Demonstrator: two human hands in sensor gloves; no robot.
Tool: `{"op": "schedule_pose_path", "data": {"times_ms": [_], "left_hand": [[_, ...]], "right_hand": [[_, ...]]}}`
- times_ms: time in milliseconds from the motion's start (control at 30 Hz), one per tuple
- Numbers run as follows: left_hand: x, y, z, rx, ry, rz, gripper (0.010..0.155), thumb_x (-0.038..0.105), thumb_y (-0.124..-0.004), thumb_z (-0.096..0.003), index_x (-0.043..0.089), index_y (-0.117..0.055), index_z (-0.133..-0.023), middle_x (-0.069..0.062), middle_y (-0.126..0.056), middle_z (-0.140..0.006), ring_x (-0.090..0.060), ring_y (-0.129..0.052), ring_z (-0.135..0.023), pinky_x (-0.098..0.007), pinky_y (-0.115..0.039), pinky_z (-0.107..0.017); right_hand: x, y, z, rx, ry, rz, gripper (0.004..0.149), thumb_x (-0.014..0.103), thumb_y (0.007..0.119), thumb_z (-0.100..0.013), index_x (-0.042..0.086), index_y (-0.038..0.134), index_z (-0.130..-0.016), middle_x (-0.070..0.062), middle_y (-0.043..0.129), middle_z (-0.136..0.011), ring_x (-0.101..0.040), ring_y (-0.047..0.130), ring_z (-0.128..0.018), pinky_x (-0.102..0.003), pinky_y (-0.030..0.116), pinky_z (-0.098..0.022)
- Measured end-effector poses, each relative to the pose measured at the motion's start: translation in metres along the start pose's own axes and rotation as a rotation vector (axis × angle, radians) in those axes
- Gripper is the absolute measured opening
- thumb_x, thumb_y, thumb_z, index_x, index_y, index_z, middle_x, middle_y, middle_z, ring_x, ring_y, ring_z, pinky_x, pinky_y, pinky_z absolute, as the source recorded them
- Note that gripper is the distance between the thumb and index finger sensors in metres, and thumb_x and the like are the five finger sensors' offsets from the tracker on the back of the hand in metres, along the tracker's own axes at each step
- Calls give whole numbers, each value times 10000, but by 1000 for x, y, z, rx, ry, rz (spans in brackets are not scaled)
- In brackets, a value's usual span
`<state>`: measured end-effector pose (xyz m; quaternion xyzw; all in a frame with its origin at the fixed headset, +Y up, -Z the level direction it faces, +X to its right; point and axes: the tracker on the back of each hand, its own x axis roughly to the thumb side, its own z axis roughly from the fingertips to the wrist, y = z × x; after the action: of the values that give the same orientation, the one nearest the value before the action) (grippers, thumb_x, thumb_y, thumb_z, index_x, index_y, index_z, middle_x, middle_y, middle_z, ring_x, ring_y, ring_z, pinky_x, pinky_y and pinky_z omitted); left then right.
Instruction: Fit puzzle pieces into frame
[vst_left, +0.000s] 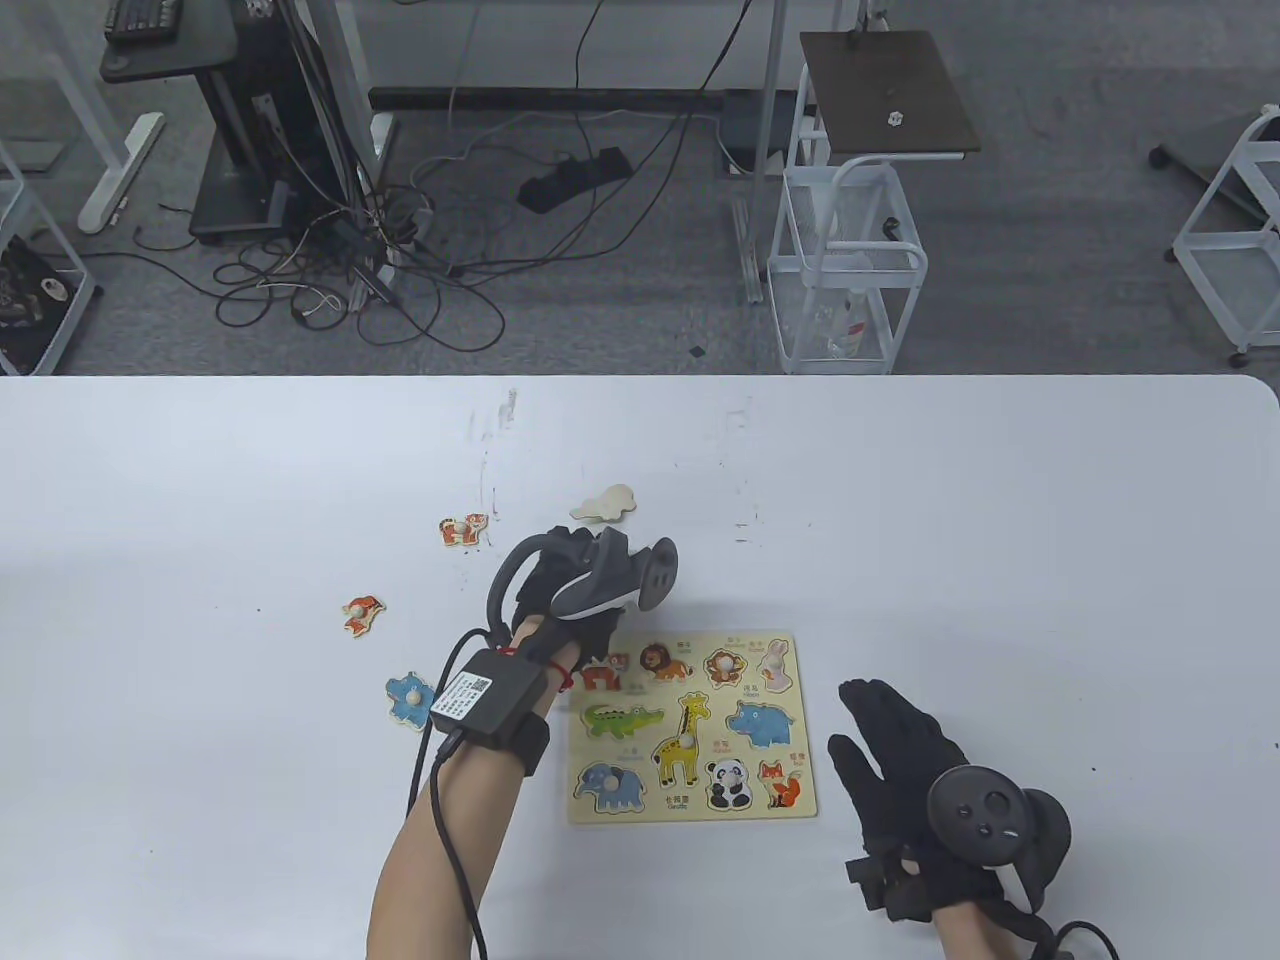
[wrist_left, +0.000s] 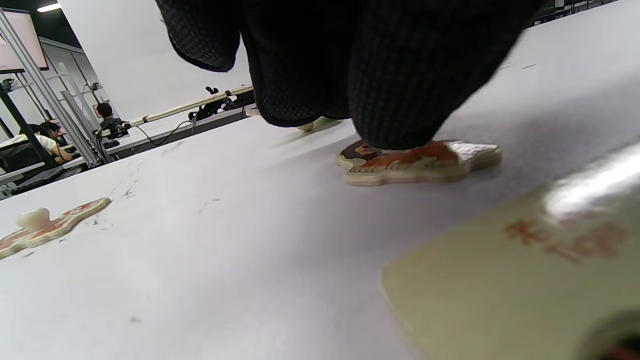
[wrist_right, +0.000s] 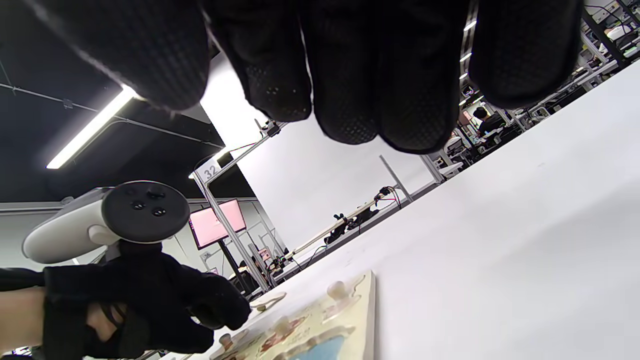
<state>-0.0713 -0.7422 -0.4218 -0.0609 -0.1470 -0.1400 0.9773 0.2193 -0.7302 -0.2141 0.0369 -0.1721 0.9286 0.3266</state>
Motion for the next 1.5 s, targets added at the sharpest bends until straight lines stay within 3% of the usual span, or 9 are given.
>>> {"op": "schedule_pose_path", "data": {"times_ms": [233,533,700,1067,1500], "left_hand": [[5,-1,-7,21,-31,-77,431,332,-983,-369,471,-887,-766,126,-967,-857,-120,-1040,-753,-431,-748,-743],[6,-2,-4,32,-63,-96,425,340,-965,-378,430,-876,-784,73,-996,-833,-144,-1062,-688,-433,-773,-723],[7,-1,3,56,-85,-114,439,349,-954,-380,381,-865,-809,43,-1005,-816,-150,-1068,-666,-452,-782,-704],[22,30,34,119,-169,-99,473,413,-940,-373,319,-861,-830,17,-1006,-774,-170,-1056,-628,-466,-779,-691],[59,31,62,118,-264,-137,469,451,-943,-362,301,-898,-804,23,-1049,-716,-156,-1090,-567,-455,-827,-655]], "right_hand": [[-2,-2,0,-7,16,0,619,508,789,-397,187,791,-927,-136,829,-905,-451,941,-724,-642,739,-520],[-4,-3,-1,-11,29,11,623,505,788,-398,188,780,-934,-138,827,-905,-446,953,-707,-640,742,-516],[-8,-7,-2,-31,48,-7,622,504,787,-398,186,781,-933,-138,827,-904,-443,955,-702,-639,744,-513],[-13,-4,-3,-13,74,6,620,502,787,-398,186,784,-931,-142,829,-901,-444,957,-696,-638,746,-512],[-9,-6,-2,-18,57,22,617,504,785,-399,185,789,-928,-139,831,-900,-444,959,-694,-637,747,-511]]}}
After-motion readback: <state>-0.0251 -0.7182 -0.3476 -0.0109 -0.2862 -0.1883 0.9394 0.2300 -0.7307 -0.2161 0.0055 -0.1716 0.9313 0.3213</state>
